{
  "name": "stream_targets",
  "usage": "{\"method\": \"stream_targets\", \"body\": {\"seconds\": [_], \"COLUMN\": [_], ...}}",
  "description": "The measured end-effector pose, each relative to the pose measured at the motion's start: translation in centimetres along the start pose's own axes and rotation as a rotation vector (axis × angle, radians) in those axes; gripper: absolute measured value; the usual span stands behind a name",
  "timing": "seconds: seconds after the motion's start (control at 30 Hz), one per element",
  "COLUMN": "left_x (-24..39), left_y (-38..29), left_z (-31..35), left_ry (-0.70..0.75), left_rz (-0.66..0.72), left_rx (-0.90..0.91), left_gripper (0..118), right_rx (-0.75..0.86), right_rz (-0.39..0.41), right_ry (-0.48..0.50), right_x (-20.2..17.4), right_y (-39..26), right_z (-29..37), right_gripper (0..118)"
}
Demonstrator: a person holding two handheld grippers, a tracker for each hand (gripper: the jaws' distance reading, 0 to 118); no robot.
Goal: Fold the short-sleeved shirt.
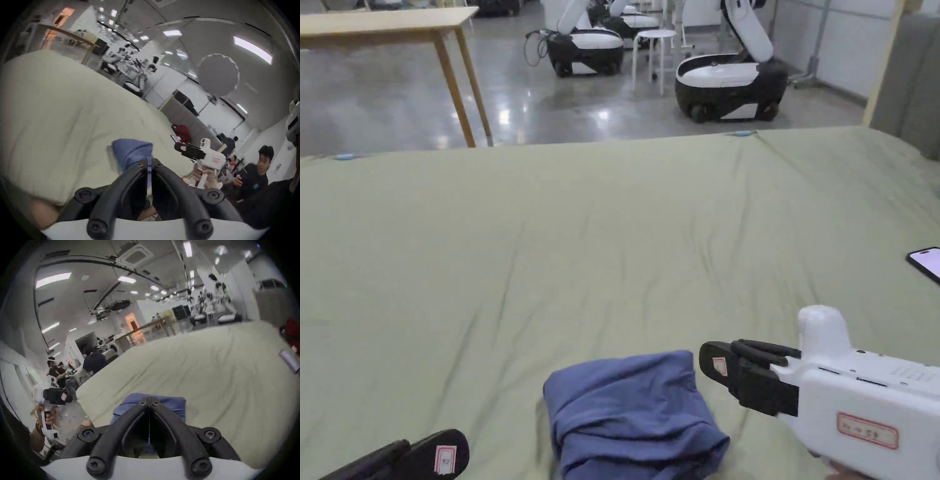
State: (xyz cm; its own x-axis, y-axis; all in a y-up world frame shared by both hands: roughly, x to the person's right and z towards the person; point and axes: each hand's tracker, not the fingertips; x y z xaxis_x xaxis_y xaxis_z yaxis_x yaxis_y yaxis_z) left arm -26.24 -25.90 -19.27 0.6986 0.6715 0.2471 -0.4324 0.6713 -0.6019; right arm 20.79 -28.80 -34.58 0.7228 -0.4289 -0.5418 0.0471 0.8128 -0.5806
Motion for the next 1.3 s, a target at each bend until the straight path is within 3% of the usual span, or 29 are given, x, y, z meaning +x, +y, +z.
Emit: {"method": "stream_targets", "body": {"seconds": [0.07, 0.27, 0.33, 0.37, 0.4, 0.43, 0.47, 0.57, 0.83, 1.03, 1.1, 1.17, 1.23, 1.3], "left_x": [-1.0, -3.8, -3.4, -3.4, -3.4, -3.4, -3.1, -3.3, -5.9, -4.4, -3.4, -3.2, -4.1, -4.6], "left_y": [-0.7, -1.6, -1.2, -0.9, -0.7, -0.5, -0.6, 0.1, -1.0, -1.4, -1.7, -1.8, -1.6, -1.6], "left_z": [0.1, -3.3, -5.3, -6.3, -7.4, -8.3, -9.3, -12.1, -19.6, -21.4, -21.7, -21.4, -21.1, -21.0], "left_ry": [0.017, 0.036, 0.029, 0.031, 0.034, 0.037, 0.018, -0.046, 0.030, -0.012, 0.048, 0.127, 0.035, 0.042], "left_rz": [0.034, 0.098, 0.111, 0.110, 0.101, 0.095, 0.092, 0.126, 0.252, 0.204, 0.120, 0.056, 0.120, 0.125], "left_rx": [-0.006, -0.053, -0.076, -0.090, -0.107, -0.119, -0.123, -0.140, -0.261, -0.294, -0.309, -0.300, -0.320, -0.312], "left_gripper": [4, 7, 29, 54, 92, 107, 109, 110, 109, 106, 92, 65, 51, 50], "right_rx": [-0.082, -0.169, -0.172, -0.176, -0.183, -0.190, -0.199, -0.204, -0.198, -0.200, -0.201, -0.199, -0.198, -0.197], "right_rz": [-0.060, -0.116, -0.146, -0.147, -0.138, -0.123, -0.101, -0.093, -0.103, -0.099, -0.091, -0.088, -0.095, -0.103], "right_ry": [-0.008, 0.008, 0.025, 0.023, 0.016, 0.004, -0.015, -0.014, -0.007, -0.010, -0.015, -0.022, -0.014, -0.007], "right_x": [1.2, 2.7, 3.0, 3.0, 2.7, 2.5, 2.3, 1.9, 2.3, 2.2, 2.1, 2.0, 2.0, 1.9], "right_y": [-0.9, -2.9, -3.0, -3.0, -3.1, -3.1, -3.2, -3.3, -3.7, -3.7, -3.7, -3.7, -3.8, -3.9], "right_z": [-2.8, -6.3, -6.6, -6.8, -6.7, -6.8, -6.9, -7.1, -7.2, -7.3, -7.3, -7.3, -7.4, -7.6], "right_gripper": [1, 1, 1, 1, 1, 1, 1, 1, 1, 1, 1, 1, 1, 1]}}
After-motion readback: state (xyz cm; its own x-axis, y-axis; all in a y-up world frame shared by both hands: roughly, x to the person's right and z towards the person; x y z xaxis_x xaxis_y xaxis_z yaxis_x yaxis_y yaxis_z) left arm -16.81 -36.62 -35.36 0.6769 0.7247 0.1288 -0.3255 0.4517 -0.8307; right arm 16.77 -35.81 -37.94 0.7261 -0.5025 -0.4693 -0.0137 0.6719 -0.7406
